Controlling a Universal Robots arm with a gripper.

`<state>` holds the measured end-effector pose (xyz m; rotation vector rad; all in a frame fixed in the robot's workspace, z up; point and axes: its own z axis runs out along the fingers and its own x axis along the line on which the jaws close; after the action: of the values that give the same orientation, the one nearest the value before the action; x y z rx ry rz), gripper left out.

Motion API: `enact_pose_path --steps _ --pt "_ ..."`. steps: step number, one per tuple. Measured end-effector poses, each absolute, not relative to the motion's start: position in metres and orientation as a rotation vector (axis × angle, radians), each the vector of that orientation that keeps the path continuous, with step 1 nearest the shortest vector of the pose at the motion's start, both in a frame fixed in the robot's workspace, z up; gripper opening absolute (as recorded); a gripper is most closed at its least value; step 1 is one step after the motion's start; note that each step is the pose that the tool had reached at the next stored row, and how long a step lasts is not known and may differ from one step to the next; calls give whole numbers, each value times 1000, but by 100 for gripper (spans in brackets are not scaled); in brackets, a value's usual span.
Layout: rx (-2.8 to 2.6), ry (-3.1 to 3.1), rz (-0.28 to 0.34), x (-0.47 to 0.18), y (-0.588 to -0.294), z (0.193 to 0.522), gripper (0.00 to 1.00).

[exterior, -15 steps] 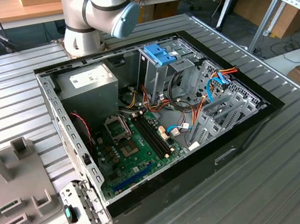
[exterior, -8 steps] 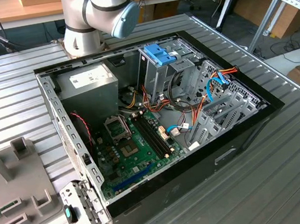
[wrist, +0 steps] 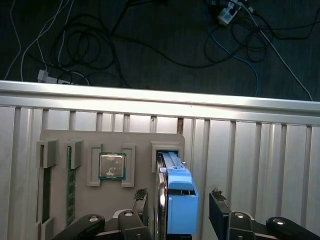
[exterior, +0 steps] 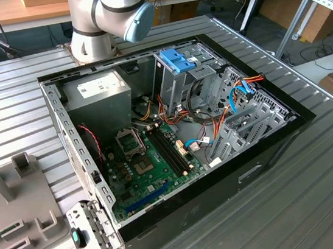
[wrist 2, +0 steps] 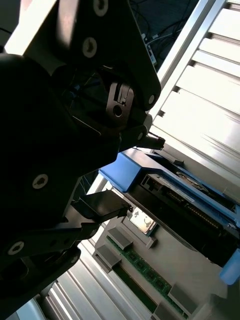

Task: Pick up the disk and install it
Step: 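Pick up the disk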

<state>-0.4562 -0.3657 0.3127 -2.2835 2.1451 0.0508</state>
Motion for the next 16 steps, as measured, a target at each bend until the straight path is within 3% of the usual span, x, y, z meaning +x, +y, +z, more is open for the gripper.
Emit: enact_pose_path --steps 16 --pt "-2283 2145 52 -456 -366 312 58"
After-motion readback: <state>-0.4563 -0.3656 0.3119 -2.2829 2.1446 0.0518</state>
